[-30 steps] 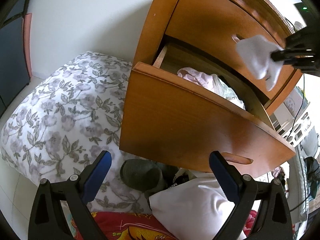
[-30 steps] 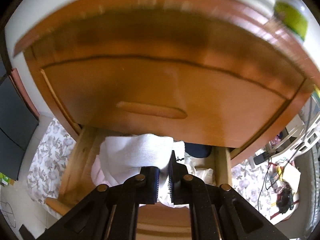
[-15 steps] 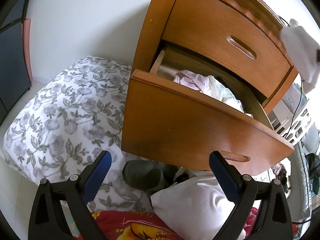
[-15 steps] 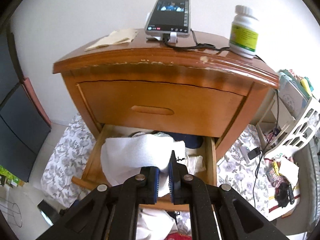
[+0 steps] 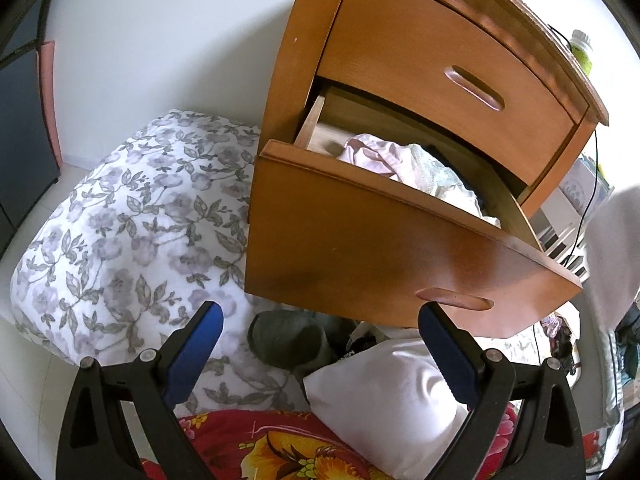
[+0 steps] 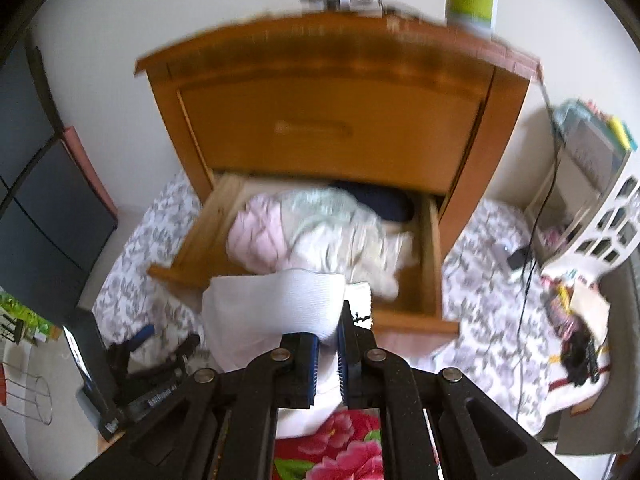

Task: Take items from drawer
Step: 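Lift the white cloth up out of the drawer with the right gripper, then lower the white cloth onto the bed and open the right gripper, then withdraw the right gripper and reach the left gripper into the drawer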

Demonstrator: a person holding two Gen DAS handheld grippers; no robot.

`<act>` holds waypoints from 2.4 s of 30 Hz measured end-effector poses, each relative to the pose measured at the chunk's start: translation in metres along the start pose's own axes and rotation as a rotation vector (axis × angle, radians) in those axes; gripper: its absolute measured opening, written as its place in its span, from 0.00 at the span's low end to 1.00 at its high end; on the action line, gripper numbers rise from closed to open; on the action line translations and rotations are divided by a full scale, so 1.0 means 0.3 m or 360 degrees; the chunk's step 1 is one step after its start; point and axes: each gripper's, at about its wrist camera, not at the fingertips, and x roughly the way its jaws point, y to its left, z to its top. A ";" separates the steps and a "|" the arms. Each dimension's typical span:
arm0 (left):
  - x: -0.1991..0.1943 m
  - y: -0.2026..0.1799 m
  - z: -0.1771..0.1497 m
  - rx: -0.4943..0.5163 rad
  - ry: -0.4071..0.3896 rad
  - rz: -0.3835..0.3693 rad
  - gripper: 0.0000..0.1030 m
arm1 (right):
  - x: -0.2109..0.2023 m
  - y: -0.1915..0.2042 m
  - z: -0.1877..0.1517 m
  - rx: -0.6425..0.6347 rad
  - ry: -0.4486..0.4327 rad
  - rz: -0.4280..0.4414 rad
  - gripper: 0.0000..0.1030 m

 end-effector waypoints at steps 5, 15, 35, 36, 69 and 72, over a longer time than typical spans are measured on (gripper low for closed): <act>0.007 0.009 -0.001 -0.0010 0.0011 0.0012 0.95 | 0.138 0.005 -0.079 0.0004 0.0173 0.0022 0.08; 0.017 0.012 -0.001 -0.0006 0.0031 0.0022 0.95 | 0.370 0.075 -0.146 -0.0024 0.0384 0.0004 0.09; 0.018 0.018 -0.005 0.0005 0.0033 0.0037 0.95 | 0.512 0.098 -0.216 -0.0038 0.0519 -0.0002 0.30; 0.017 0.018 -0.007 0.0009 0.0031 0.0040 0.95 | 0.508 0.098 -0.218 -0.0040 0.0509 0.0002 0.30; -0.034 -0.048 -0.045 0.0154 0.0017 0.0227 0.95 | 0.344 0.054 -0.333 0.0063 0.0045 -0.0072 1.00; -0.039 -0.053 -0.049 0.0153 -0.0005 0.0222 0.95 | 0.346 0.048 -0.337 0.0067 0.0037 -0.0060 1.00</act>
